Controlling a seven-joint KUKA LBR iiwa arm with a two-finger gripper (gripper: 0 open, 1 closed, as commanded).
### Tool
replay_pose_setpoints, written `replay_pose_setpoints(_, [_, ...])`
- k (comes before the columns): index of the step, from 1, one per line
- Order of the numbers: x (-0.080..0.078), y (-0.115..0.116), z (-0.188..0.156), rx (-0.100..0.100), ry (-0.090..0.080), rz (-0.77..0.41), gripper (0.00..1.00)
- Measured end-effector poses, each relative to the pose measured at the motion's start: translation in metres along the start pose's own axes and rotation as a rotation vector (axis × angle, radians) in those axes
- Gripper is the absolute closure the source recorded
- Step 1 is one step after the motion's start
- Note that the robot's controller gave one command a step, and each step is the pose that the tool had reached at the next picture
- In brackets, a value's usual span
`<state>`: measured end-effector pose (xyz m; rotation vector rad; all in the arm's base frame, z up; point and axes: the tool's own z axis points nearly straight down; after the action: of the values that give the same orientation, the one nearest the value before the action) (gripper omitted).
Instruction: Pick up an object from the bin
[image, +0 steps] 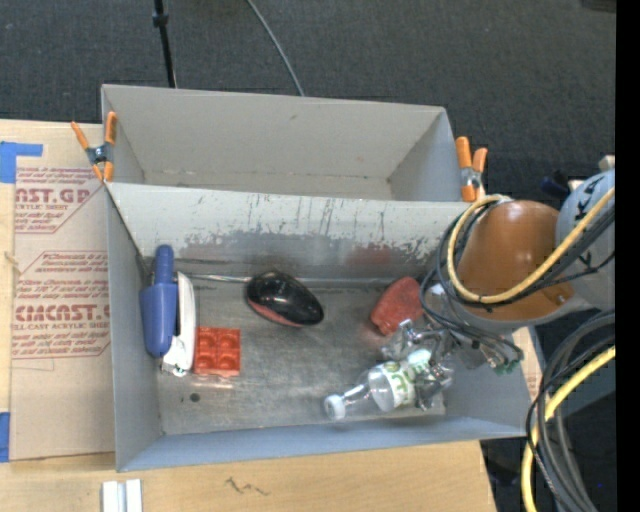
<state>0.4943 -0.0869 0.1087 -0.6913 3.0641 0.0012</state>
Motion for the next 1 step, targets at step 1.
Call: replay_pose_setpoints(1, [0.0, 0.0, 0.0, 0.0, 0.0, 0.0, 1.0])
